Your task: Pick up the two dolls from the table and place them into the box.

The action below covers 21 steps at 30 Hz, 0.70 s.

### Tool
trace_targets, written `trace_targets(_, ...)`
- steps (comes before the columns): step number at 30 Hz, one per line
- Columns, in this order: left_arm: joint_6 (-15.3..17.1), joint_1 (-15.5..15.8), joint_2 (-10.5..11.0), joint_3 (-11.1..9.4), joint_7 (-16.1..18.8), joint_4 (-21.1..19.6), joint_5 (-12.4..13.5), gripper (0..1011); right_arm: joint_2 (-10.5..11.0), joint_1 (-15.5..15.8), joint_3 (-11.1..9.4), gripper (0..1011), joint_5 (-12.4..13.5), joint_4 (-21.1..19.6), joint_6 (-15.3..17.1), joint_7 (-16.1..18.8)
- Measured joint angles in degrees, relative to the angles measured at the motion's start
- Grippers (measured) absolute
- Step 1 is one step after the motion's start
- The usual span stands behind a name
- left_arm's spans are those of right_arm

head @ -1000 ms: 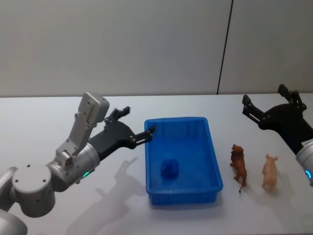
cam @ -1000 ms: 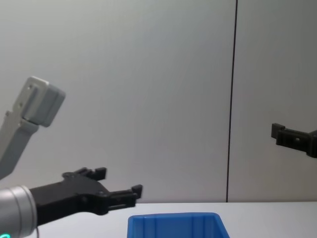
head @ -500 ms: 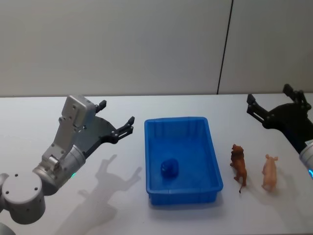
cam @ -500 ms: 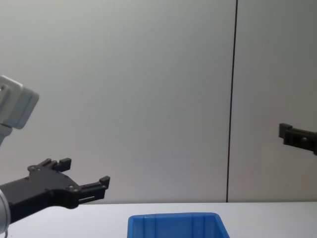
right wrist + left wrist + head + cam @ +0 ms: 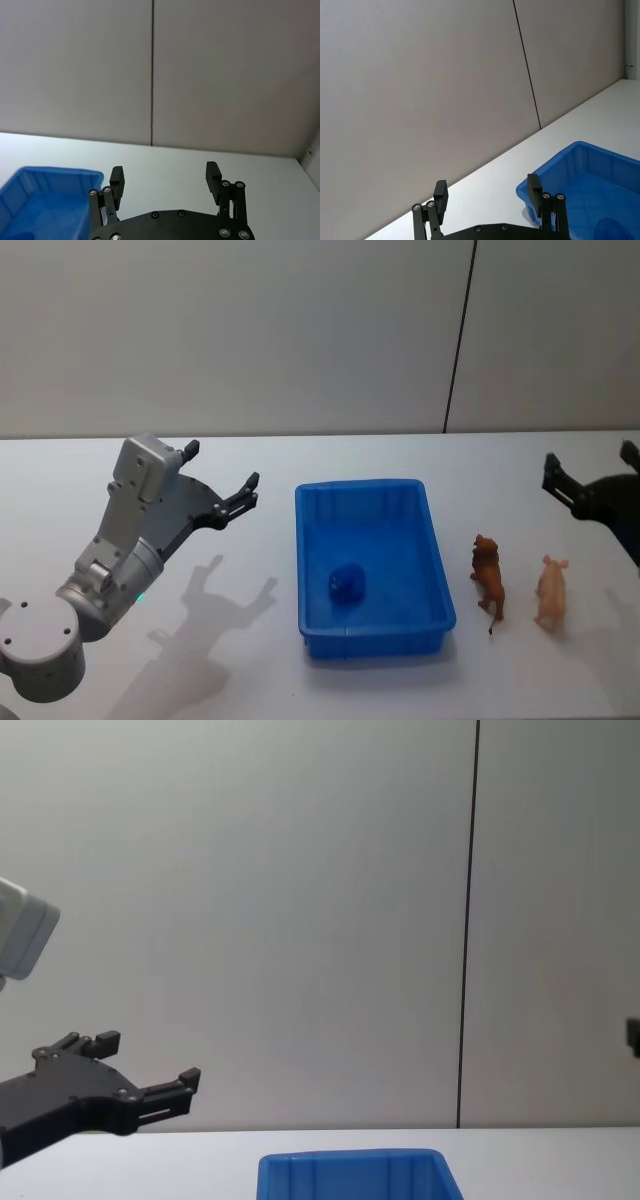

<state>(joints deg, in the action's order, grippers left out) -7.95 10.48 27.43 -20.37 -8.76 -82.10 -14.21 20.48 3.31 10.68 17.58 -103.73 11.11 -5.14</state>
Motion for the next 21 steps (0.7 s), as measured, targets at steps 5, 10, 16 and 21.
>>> trace_targets(5, -0.1, -0.1, 0.1, 0.1, 0.4, -0.1, 0.2, 1001, 0.1, 0.6, -0.5, 1001, 0.9, 0.0, 2.9, -2.0)
trace_targets(10, -0.3, -0.2, 0.2, 0.1, 0.8, -0.1, 0.2, 1001, 0.0, 1.3, -1.0, 1001, 2.2, 0.7, 6.0, -3.9)
trace_targets(16, -0.4, -0.3, 0.2, 0.1, 1.0, -0.2, 0.3, 1001, -0.6, 1.6, -1.3, 1001, 3.8, 2.3, 9.2, -5.3)
trace_targets(21, -0.4, -0.3, 0.2, 0.2, 1.2, -0.2, 0.4, 1001, -1.2, 1.5, -1.3, 1001, 4.7, 3.7, 11.0, -5.5)
